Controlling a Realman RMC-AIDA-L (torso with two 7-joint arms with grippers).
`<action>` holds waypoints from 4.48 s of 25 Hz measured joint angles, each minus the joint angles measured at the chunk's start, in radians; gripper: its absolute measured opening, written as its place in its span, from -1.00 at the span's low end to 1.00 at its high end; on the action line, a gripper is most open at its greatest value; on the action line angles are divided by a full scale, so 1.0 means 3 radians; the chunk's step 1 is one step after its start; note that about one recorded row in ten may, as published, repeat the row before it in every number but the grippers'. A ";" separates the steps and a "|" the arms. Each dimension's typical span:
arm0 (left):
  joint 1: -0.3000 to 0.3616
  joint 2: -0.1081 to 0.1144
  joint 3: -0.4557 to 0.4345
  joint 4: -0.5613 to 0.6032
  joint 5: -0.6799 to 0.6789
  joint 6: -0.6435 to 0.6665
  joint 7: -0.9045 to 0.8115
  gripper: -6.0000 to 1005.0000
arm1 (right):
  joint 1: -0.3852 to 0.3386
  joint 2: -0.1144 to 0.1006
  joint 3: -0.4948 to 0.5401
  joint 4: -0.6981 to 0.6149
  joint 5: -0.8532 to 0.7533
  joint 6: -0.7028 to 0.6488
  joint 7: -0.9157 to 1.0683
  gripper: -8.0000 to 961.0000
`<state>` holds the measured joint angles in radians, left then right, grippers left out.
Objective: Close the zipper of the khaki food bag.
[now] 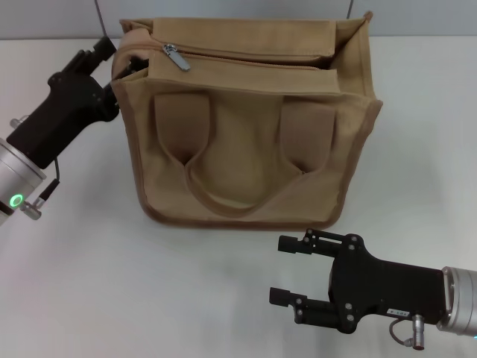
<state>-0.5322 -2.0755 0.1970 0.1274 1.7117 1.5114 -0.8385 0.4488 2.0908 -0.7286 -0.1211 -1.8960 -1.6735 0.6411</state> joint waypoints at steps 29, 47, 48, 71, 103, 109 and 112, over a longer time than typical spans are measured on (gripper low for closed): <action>-0.0041 -0.0009 0.0124 -0.0191 -0.0018 0.0347 -0.0004 -0.77 | -0.0003 0.0000 0.0044 0.0021 0.0000 -0.0013 0.0000 0.43; -0.0243 -0.0007 0.0139 -0.0293 0.0003 0.0570 -0.0145 -0.86 | -0.0318 -0.0042 0.0686 -0.0083 0.0000 -0.0879 0.0062 0.43; -0.0259 -0.0005 0.0141 -0.0292 0.0004 0.0569 -0.0148 -0.86 | -0.0318 -0.0042 0.0686 -0.0083 0.0000 -0.0879 0.0062 0.43; -0.0655 -0.0015 0.0392 -0.0299 0.0008 0.0680 -0.0271 -0.86 | 0.0403 -0.0024 0.1526 -0.0221 0.0004 -0.0794 0.1570 0.43; -0.0828 -0.0015 0.0407 -0.0469 0.0005 0.0540 -0.0232 -0.86 | 0.0876 -0.0015 0.1483 -0.0111 0.0089 -0.0381 0.1735 0.42; -0.0817 -0.0015 0.0407 -0.0471 0.0005 0.0544 -0.0232 -0.86 | 0.0866 -0.0015 0.1506 -0.0099 0.0094 -0.0390 0.1736 0.42; -0.0815 -0.0015 0.0407 -0.0471 0.0006 0.0554 -0.0232 -0.86 | 0.0874 -0.0015 0.1507 -0.0058 0.0099 -0.0356 0.1736 0.27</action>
<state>-0.7766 -2.0800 0.3191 -0.0139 1.7134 1.6777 -0.9080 0.7109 2.0861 -0.2764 -0.1384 -1.8662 -1.7803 1.1620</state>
